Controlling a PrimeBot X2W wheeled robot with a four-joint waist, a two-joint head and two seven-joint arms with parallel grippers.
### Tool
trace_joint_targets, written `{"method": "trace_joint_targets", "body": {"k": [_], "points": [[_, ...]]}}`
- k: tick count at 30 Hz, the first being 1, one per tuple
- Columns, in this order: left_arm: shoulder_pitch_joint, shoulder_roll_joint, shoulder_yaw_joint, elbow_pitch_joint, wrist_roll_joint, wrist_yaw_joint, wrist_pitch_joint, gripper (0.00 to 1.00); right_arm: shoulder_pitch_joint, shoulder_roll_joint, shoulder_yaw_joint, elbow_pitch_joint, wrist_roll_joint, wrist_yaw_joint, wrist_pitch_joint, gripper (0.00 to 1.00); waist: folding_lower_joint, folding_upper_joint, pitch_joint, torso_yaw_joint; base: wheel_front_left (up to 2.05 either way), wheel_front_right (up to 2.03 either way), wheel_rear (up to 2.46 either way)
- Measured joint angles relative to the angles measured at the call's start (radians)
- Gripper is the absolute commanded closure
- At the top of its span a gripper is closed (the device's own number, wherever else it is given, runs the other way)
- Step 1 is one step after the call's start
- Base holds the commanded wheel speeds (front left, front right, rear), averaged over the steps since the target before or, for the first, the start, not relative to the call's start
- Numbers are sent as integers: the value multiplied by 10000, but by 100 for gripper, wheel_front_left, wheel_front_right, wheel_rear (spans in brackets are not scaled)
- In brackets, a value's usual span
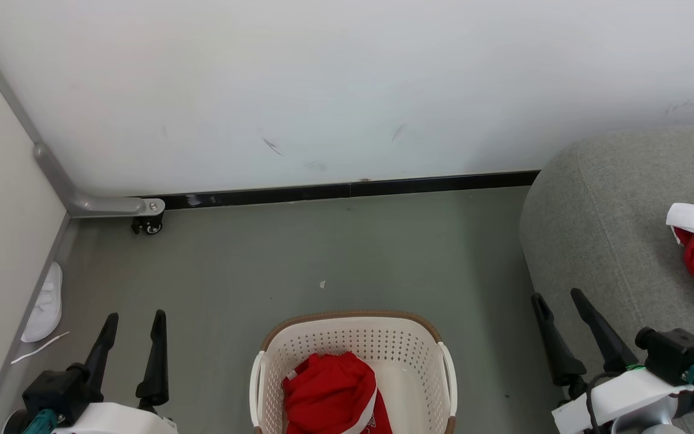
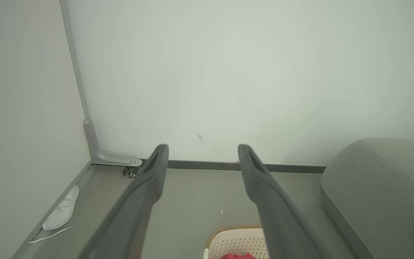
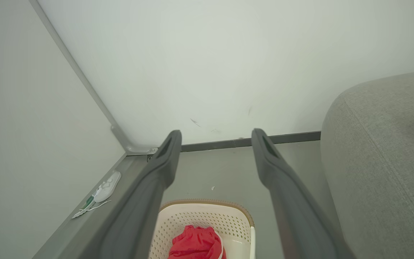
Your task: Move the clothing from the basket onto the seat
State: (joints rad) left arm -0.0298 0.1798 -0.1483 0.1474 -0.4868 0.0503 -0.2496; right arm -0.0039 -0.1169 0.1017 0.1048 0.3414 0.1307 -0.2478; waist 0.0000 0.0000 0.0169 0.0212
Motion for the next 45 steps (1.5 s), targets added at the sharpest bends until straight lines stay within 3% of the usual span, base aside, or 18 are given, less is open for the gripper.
{"method": "trace_joint_targets", "body": {"k": [45], "points": [[11,-782,895,224,1020,-989,0,0,-50,109,-12,-267,-161,0,0,0,0,0,431,-213,0,0,0]]}}
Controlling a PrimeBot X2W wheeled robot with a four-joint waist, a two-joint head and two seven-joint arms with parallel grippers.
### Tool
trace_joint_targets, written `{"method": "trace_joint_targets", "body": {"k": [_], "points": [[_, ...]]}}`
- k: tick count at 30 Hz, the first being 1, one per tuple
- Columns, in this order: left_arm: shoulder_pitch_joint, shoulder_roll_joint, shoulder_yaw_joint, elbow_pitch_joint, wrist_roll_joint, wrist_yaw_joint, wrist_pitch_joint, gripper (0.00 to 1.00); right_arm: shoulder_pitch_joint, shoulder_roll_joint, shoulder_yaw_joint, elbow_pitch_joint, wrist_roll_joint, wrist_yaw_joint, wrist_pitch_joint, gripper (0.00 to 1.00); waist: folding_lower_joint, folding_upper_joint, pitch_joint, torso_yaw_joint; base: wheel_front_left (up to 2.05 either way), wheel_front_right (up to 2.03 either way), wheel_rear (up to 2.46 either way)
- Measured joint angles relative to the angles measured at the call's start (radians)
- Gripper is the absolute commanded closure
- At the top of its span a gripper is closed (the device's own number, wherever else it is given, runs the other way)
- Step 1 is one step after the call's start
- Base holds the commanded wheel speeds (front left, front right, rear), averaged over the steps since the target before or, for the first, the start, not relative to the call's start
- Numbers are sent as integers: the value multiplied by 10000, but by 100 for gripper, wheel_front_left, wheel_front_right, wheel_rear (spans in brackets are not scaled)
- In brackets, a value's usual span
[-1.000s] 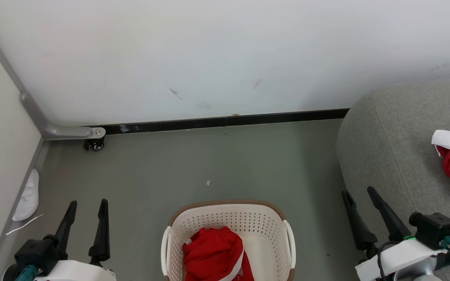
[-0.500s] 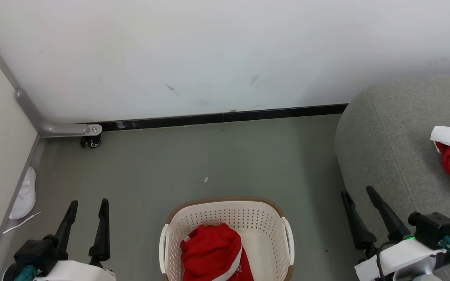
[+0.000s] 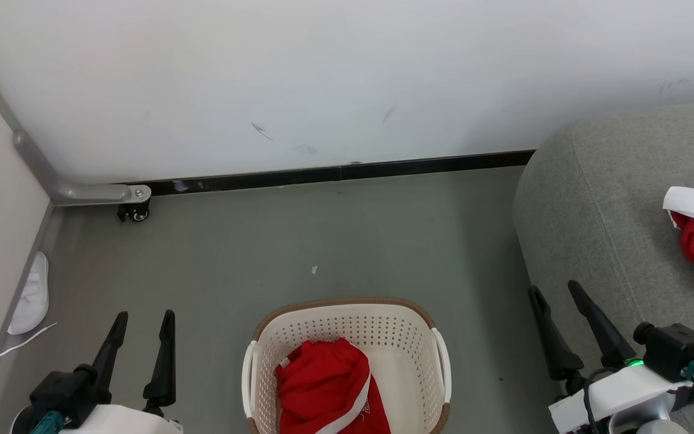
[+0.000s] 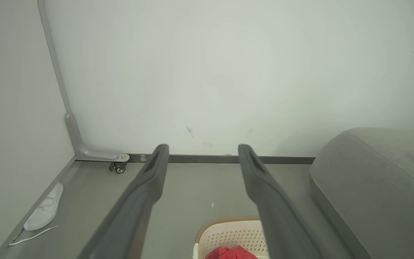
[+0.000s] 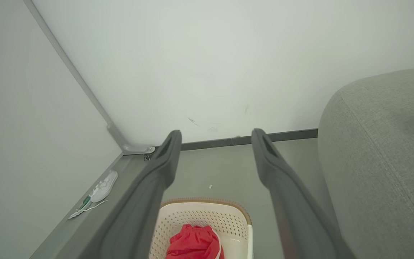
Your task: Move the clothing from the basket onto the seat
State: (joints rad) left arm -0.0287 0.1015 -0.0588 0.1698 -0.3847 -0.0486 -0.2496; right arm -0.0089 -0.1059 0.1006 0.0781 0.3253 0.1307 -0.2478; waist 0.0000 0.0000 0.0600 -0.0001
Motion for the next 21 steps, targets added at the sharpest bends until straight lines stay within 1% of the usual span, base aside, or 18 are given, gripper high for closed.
{"method": "trace_joint_targets", "body": {"k": [12,21], "points": [[-31,-35,-73,58,142,-261,0,0,-399,6,-151,-111,-19,0,0,0,0,0,401,-90,0,0,0],[-306,-8,-320,140,278,-433,0,0,-540,40,-182,-244,-86,0,0,0,0,0,892,-219,0,0,0]]}}
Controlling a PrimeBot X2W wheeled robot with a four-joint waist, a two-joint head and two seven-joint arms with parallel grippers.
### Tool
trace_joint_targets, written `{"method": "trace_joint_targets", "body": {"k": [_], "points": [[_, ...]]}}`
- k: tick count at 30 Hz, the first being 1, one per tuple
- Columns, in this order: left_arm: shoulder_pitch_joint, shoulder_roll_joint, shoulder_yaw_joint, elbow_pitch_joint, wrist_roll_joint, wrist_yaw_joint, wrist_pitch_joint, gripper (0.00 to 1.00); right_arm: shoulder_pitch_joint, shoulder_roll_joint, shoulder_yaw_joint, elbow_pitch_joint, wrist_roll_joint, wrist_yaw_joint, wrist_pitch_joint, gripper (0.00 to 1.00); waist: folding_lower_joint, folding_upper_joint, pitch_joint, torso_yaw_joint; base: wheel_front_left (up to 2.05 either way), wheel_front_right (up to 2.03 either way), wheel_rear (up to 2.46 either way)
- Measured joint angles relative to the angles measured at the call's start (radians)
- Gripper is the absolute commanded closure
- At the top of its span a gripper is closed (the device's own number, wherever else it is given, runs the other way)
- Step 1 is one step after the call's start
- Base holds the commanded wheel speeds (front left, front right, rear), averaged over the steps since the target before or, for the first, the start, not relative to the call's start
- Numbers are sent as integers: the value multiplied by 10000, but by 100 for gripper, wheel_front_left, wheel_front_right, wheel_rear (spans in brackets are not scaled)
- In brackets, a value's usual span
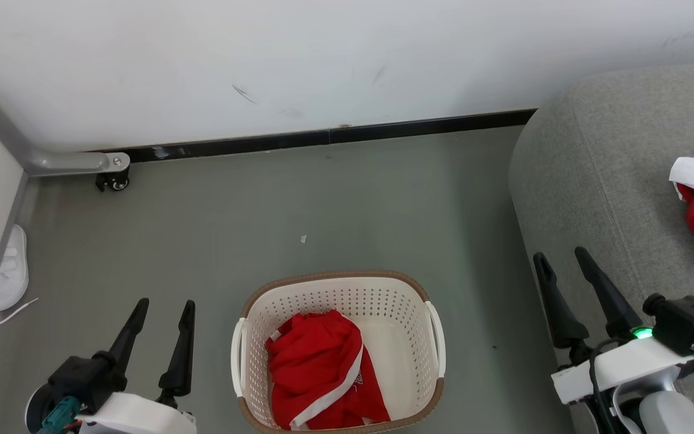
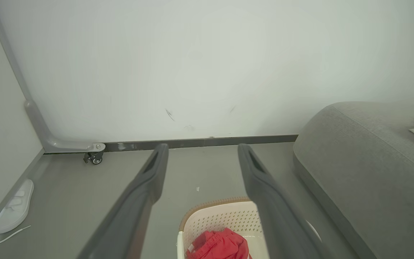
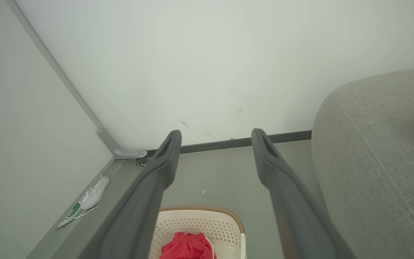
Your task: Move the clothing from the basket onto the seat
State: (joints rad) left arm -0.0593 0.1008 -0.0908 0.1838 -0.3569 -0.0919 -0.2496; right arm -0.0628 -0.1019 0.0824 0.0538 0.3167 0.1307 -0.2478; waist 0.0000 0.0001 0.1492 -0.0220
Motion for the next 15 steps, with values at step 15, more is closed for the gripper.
{"method": "trace_joint_targets", "body": {"k": [15], "points": [[-852,58,-351,259,245,-176,0,0,-704,67,-25,-188,-31,0,0,0,0,0,955,-309,0,0,0]]}}
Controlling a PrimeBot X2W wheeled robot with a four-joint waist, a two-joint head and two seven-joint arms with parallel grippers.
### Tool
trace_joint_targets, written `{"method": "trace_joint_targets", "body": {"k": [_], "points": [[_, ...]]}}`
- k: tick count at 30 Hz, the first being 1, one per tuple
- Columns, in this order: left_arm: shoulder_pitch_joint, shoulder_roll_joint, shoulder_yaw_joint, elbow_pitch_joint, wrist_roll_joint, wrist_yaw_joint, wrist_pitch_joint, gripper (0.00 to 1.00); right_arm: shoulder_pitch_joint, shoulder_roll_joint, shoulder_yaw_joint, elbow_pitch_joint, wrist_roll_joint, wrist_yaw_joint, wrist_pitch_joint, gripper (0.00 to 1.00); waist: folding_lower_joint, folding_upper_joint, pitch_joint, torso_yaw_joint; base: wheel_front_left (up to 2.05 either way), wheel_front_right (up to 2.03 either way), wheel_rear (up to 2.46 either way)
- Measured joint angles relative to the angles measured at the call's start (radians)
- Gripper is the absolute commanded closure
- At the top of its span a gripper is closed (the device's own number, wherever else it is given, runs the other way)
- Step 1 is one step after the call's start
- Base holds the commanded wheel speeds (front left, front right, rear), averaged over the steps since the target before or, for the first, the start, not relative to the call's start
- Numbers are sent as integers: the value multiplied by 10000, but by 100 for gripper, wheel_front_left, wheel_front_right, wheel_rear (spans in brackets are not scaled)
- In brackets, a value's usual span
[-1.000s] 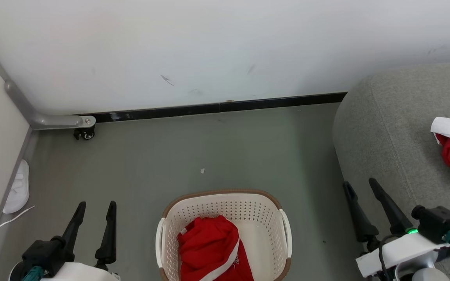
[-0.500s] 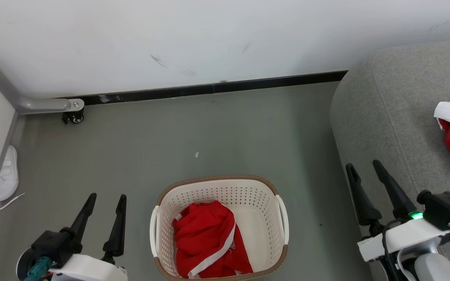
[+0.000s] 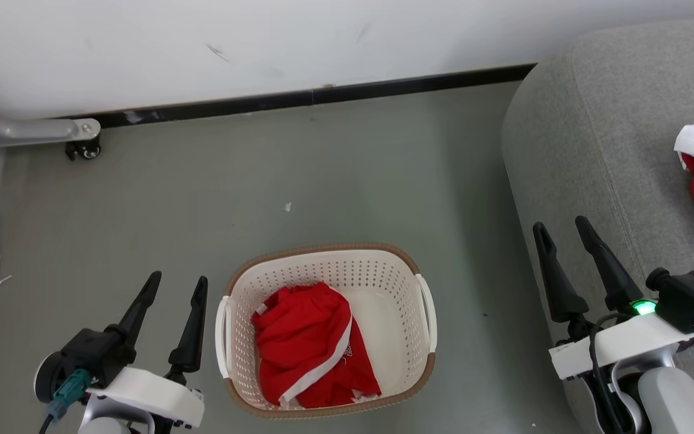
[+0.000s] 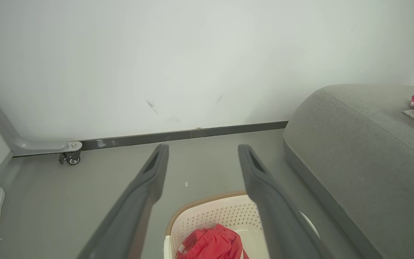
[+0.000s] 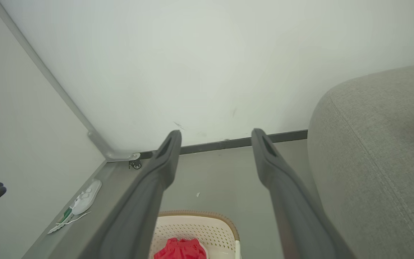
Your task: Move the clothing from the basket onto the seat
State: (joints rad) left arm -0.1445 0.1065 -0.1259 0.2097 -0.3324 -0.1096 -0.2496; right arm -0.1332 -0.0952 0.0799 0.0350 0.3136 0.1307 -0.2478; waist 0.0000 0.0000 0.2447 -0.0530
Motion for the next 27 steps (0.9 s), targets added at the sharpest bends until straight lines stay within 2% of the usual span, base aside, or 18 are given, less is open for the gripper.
{"method": "trace_joint_targets", "body": {"k": [27], "points": [[-1439,389,-1030,1041,253,-161,-2,0,-1000,230,-230,-600,-483,0,-2,0,0,0,1944,-535,0,0,0]]}}
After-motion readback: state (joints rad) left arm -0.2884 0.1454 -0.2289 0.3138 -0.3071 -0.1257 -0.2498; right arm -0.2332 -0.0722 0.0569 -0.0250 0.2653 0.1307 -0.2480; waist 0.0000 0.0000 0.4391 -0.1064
